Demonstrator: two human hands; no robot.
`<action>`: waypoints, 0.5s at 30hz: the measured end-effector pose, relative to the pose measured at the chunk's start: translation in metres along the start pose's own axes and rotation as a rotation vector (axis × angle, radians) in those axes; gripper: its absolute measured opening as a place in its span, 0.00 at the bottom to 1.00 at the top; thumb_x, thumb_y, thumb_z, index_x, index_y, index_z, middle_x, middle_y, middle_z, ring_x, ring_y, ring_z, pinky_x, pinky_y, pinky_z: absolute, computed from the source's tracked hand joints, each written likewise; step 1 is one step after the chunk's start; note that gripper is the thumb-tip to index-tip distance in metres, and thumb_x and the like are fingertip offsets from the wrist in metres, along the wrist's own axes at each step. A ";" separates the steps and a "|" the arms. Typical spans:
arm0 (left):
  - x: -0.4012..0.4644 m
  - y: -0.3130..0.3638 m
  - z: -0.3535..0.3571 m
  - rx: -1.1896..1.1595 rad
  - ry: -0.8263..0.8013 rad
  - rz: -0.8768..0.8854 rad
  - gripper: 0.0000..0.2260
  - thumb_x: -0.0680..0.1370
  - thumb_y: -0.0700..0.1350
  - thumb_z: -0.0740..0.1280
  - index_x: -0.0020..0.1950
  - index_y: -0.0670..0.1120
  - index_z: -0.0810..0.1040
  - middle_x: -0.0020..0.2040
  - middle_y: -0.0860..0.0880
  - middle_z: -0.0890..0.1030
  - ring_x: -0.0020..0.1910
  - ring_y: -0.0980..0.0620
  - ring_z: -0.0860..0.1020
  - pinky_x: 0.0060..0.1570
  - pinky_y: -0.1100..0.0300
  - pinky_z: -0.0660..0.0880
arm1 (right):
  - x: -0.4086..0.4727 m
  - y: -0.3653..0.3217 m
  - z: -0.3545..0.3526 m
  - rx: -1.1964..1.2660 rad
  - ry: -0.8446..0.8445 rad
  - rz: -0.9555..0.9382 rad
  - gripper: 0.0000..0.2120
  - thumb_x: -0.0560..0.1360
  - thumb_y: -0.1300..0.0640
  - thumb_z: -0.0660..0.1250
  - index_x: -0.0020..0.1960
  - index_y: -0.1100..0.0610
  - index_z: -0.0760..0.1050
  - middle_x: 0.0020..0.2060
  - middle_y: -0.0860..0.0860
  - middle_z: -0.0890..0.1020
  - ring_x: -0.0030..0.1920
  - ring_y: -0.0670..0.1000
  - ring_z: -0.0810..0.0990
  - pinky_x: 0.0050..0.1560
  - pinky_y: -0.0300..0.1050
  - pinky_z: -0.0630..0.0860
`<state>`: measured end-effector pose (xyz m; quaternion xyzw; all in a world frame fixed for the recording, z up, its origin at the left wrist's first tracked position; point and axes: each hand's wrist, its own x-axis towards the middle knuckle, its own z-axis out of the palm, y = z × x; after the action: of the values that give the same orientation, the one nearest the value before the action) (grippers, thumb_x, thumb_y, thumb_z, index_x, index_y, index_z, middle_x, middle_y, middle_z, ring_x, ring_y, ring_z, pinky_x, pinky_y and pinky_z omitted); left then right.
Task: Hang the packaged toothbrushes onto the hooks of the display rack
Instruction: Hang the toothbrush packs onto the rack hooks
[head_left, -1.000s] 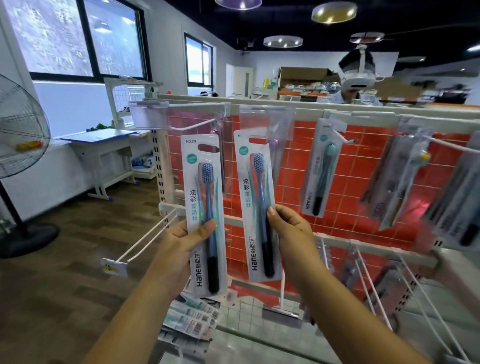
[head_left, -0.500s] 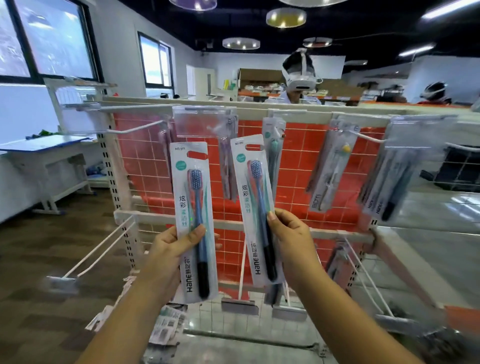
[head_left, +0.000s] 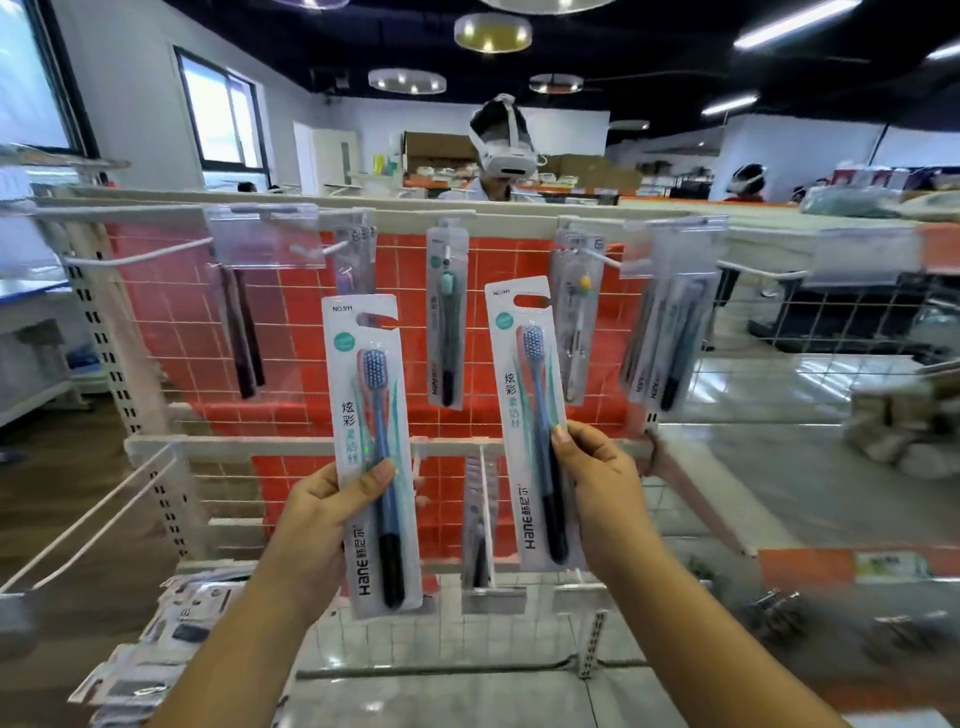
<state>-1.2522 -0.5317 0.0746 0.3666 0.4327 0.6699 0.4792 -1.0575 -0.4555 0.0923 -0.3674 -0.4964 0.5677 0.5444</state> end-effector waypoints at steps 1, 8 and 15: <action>-0.001 -0.001 0.005 0.002 -0.010 0.000 0.25 0.48 0.54 0.83 0.39 0.44 0.84 0.37 0.44 0.84 0.33 0.48 0.82 0.31 0.57 0.79 | 0.000 -0.001 -0.005 -0.004 0.014 -0.003 0.11 0.78 0.59 0.62 0.39 0.54 0.78 0.31 0.47 0.82 0.34 0.49 0.79 0.39 0.45 0.79; -0.004 -0.011 0.028 0.021 0.006 0.008 0.10 0.66 0.43 0.67 0.46 0.42 0.79 0.36 0.46 0.83 0.34 0.49 0.81 0.31 0.58 0.79 | -0.008 -0.005 -0.041 0.009 0.075 0.046 0.08 0.78 0.57 0.61 0.44 0.57 0.78 0.46 0.63 0.82 0.48 0.67 0.80 0.51 0.65 0.77; -0.018 -0.029 0.039 0.011 0.026 -0.031 0.11 0.66 0.44 0.68 0.47 0.43 0.79 0.36 0.46 0.83 0.36 0.48 0.81 0.32 0.58 0.80 | -0.020 0.004 -0.070 -0.029 0.095 0.031 0.08 0.78 0.57 0.61 0.44 0.57 0.77 0.37 0.53 0.83 0.37 0.52 0.82 0.36 0.45 0.79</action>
<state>-1.2027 -0.5350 0.0606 0.3539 0.4481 0.6647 0.4818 -0.9891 -0.4631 0.0697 -0.4093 -0.4726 0.5508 0.5530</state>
